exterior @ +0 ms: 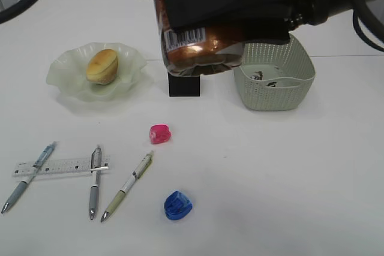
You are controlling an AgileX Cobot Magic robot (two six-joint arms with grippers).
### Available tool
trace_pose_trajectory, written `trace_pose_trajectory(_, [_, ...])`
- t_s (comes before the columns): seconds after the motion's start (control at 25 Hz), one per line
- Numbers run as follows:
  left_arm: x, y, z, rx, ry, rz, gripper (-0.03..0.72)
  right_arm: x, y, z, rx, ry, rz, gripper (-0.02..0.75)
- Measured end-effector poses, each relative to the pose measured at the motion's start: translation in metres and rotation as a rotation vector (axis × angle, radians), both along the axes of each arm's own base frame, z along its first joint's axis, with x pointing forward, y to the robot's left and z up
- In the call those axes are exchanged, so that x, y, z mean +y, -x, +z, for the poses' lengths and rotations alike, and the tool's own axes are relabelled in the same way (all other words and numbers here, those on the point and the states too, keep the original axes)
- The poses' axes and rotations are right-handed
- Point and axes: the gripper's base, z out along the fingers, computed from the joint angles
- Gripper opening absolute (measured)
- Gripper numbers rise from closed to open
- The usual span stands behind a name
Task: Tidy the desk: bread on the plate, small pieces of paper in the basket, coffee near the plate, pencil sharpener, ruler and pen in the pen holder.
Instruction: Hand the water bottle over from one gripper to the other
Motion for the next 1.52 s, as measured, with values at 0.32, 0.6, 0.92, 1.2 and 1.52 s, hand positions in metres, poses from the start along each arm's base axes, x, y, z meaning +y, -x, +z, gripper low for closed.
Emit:
trace_pose_trajectory(0.32, [0.0, 0.0, 0.0, 0.001, 0.0, 0.0, 0.286, 0.0, 0.0, 0.0, 0.016, 0.001, -0.005, 0.552])
trace_pose_trajectory(0.6, [0.007, -0.004, -0.003, -0.006, -0.035, 0.008, 0.286, 0.003, 0.002, 0.0, 0.041, 0.019, -0.014, 0.659])
trace_pose_trajectory(0.92, [0.013, -0.007, -0.004, 0.002, -0.046, 0.017, 0.286, 0.004, 0.002, -0.002, 0.039, 0.047, -0.013, 0.666])
trace_pose_trajectory(1.2, [0.014, -0.007, -0.008, 0.009, -0.089, 0.015, 0.286, 0.004, 0.004, -0.005, 0.034, 0.083, 0.001, 0.665])
trace_pose_trajectory(1.52, [0.014, -0.007, -0.009, 0.022, -0.101, 0.015, 0.286, 0.003, 0.004, -0.005, 0.035, 0.087, 0.002, 0.638])
